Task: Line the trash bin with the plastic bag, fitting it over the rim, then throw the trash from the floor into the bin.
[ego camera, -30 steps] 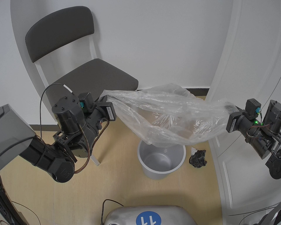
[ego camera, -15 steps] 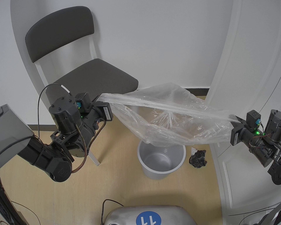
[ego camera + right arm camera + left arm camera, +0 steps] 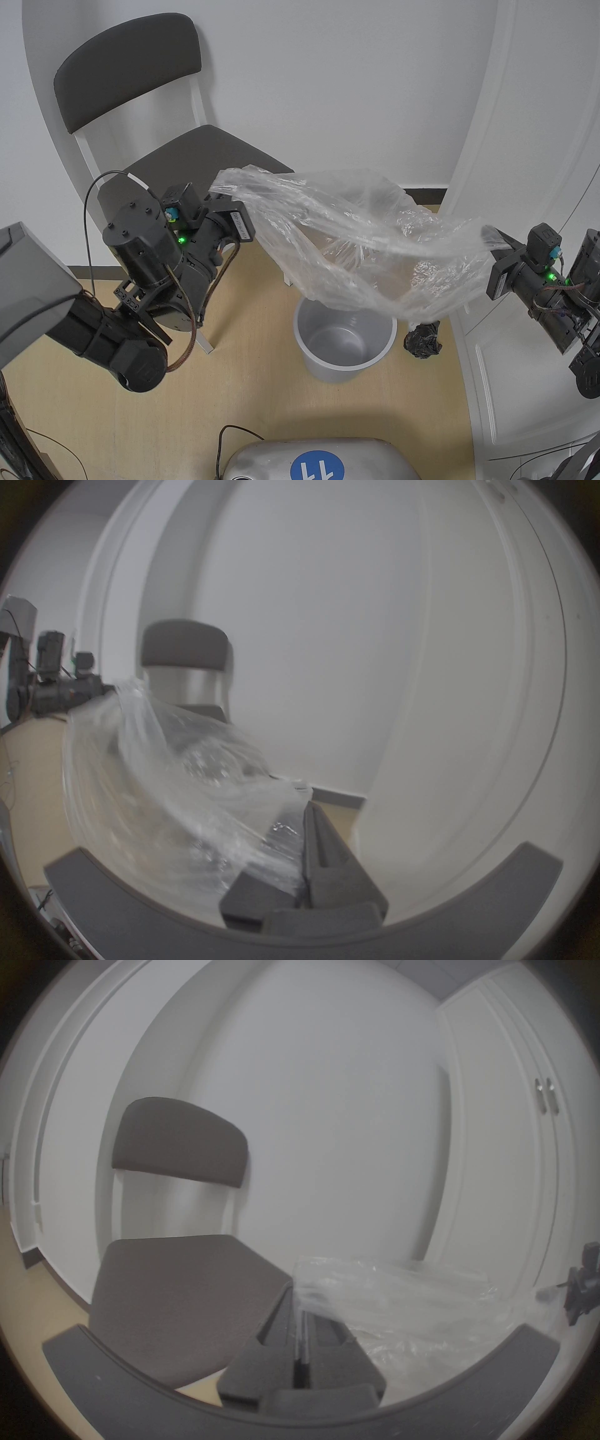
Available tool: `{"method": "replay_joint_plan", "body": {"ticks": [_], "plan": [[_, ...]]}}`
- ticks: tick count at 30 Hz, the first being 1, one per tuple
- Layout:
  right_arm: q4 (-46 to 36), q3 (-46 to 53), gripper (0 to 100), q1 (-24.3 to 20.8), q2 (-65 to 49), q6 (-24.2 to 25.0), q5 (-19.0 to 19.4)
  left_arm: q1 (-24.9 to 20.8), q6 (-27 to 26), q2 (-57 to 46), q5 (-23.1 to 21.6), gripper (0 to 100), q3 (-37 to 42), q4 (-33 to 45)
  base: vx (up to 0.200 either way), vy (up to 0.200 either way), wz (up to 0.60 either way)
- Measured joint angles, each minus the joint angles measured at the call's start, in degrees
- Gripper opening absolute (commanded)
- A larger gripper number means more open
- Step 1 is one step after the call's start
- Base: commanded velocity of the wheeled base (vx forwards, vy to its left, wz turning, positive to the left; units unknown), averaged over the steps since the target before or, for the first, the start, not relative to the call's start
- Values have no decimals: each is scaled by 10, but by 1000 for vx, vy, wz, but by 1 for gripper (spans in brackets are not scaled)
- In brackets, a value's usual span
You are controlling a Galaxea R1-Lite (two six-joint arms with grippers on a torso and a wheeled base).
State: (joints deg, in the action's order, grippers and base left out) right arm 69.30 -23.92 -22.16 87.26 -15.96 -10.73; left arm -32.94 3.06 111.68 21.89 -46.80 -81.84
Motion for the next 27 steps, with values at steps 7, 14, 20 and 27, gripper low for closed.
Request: {"method": "replay_joint_plan", "body": {"ticks": [7, 14, 20, 27], "plan": [[44, 29, 0, -45, 15, -3, 43, -43, -33, 30, 1, 0, -1, -56, 0, 0, 0], [48, 33, 0, -89, 38, 0, 43, -85, -35, 52, 3, 0, -1, -59, 0, 0, 0], [62, 36, 0, -115, 70, 5, 43, -123, -30, 76, 5, 0, -4, -59, 0, 0, 0], [140, 35, 0, -121, 138, 12, 43, -136, 6, 121, 5, 0, -18, -59, 0, 0, 0]]}}
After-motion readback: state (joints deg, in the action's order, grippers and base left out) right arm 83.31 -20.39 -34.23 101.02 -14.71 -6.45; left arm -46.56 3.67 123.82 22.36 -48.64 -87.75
